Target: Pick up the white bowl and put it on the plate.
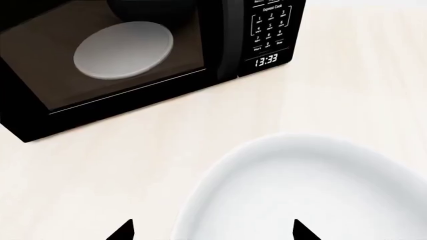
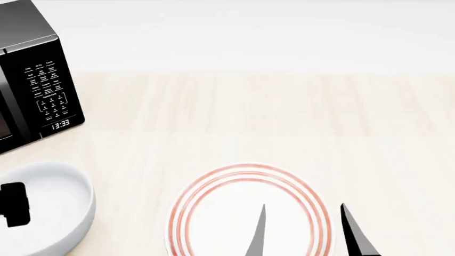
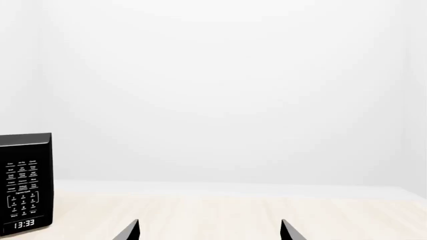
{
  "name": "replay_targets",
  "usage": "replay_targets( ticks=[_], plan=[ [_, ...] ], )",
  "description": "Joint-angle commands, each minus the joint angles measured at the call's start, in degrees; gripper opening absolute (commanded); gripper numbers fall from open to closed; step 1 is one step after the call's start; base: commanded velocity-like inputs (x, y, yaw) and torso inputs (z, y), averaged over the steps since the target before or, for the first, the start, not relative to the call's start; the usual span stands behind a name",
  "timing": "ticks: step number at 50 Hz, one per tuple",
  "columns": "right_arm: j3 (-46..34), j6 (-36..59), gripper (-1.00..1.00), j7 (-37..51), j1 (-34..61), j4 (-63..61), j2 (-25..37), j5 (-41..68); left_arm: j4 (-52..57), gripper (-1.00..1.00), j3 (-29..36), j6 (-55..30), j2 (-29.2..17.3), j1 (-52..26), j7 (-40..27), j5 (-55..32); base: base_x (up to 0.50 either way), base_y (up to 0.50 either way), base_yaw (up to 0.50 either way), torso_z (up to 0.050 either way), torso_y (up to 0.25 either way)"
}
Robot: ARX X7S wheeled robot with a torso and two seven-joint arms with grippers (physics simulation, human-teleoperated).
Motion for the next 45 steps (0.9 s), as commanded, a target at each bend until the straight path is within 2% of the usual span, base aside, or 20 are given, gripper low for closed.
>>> replay_targets(
  ticks=[1, 45],
  plan=[
    [-0.3, -0.3, 1.0, 0.3, 0.0, 0.3, 0.4, 0.3, -2.3, 1.0, 0.2, 1.4, 0.3, -0.1, 0.2, 0.0, 0.0, 0.0, 0.0, 0.0, 0.0],
    [-1.6, -0.9, 1.0, 1.4, 0.4, 0.8, 1.5, 1.2, -7.6, 1.0, 0.0, 5.2, 0.4, 0.7, -0.1, 0.4, 0.0, 0.0, 0.0, 0.0, 0.0]
  ],
)
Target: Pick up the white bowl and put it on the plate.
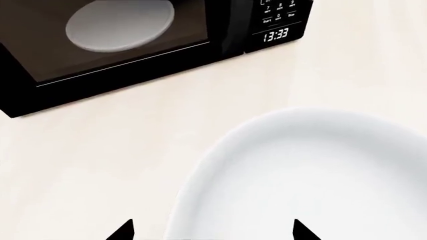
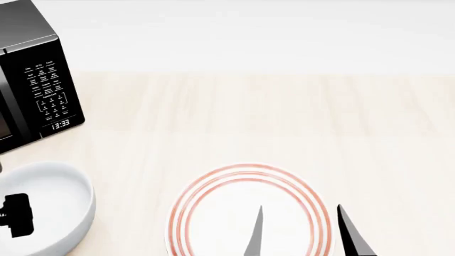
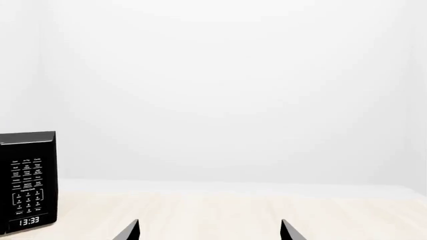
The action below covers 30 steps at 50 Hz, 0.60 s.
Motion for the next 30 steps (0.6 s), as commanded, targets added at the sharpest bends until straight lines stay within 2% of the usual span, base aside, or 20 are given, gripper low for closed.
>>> replay_targets(
  ticks=[1, 30],
  plan=[
    [-0.3, -0.1, 1.0, 0.3, 0.2, 0.2, 0.3, 0.3, -1.8, 1.0, 0.0, 1.3, -0.2, 0.0, -0.1, 0.3, 0.0, 0.0, 0.0, 0.0, 0.0],
    [-1.0, -0.7, 1.0, 0.8, 0.1, 0.4, 1.0, 0.7, -4.2, 1.0, 0.1, 3.2, -0.4, 0.0, -0.3, 0.5, 0.0, 0.0, 0.0, 0.0, 0.0]
  ],
)
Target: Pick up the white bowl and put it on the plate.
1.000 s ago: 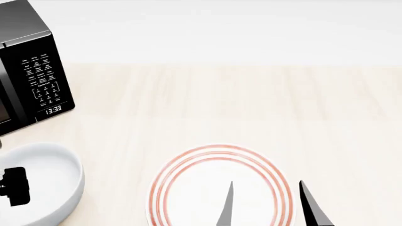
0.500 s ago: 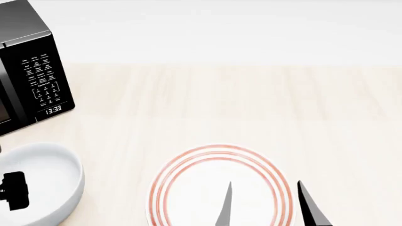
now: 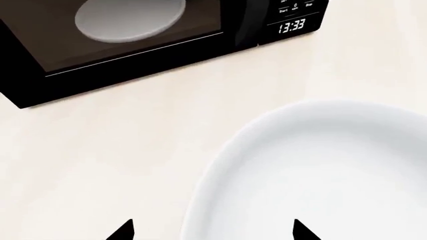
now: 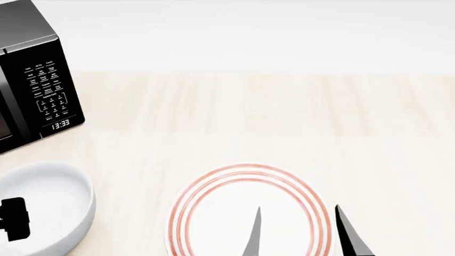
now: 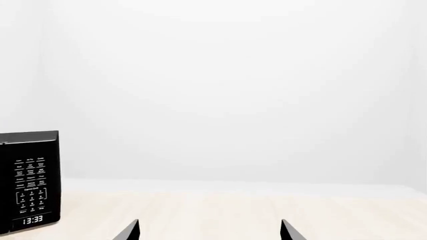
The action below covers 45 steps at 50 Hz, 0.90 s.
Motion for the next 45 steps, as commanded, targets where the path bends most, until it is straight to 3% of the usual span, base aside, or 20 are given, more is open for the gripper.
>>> replay_targets(
  ticks=[1, 23, 24, 45],
  plan=[
    [-0.2, -0.2, 1.0, 0.2, 0.0, 0.1, 0.3, 0.2, -1.0, 1.0, 0.2, 0.7, 0.0, 0.0, 0.0, 0.1, 0.0, 0.0, 0.0, 0.0, 0.0],
    [-0.7, -0.4, 1.0, 0.6, 0.3, 0.3, 0.6, 0.4, -2.0, 1.0, 0.1, 1.5, -0.1, 0.1, -0.2, 0.0, 0.0, 0.0, 0.0, 0.0, 0.0],
    [-0.7, -0.4, 1.0, 0.6, 0.3, 0.3, 0.6, 0.4, -2.1, -1.0, 0.1, 1.5, -0.1, 0.1, -0.2, 0.0, 0.0, 0.0, 0.0, 0.0, 0.0],
    [-1.0, -0.6, 1.0, 0.9, 0.3, 0.0, 0.9, 0.8, -1.3, -1.0, -0.5, 1.7, 0.1, 0.9, -0.5, -0.6, 0.0, 0.0, 0.0, 0.0, 0.0]
  ],
)
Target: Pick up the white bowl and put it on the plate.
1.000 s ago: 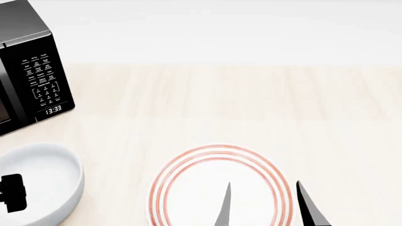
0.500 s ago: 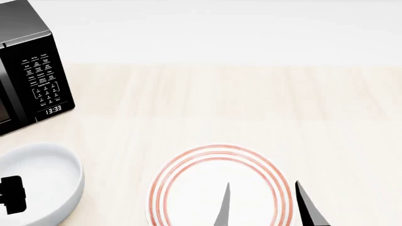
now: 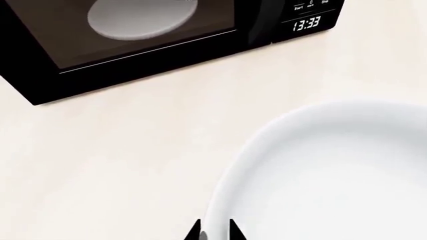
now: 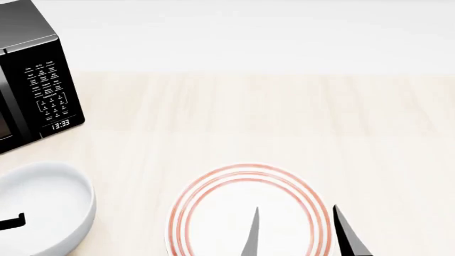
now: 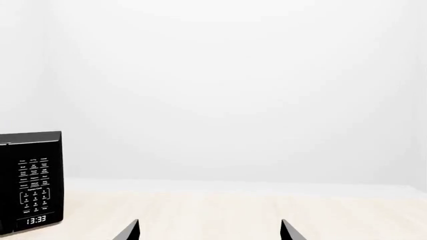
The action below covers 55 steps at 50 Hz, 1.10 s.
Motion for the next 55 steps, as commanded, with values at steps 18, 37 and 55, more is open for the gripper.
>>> replay_targets(
  ticks=[18, 37, 55],
  plan=[
    [-0.3, -0.3, 1.0, 0.4, 0.0, -0.1, 0.5, 0.5, 7.9, -1.0, -2.4, -4.6, 1.5, 1.7, -0.8, -4.0, 0.0, 0.0, 0.0, 0.0, 0.0],
    [-0.3, -0.3, 1.0, 0.6, 0.5, 0.2, 0.6, 1.3, 10.8, -1.0, -3.5, -7.4, 3.5, -0.1, -1.0, -6.6, 0.0, 0.0, 0.0, 0.0, 0.0],
    [-0.6, -0.8, 1.0, 0.7, 0.2, 0.3, 0.8, 1.8, 14.1, -1.0, -1.0, -12.0, 7.6, -7.2, -1.8, -9.1, 0.0, 0.0, 0.0, 0.0, 0.0]
  ],
)
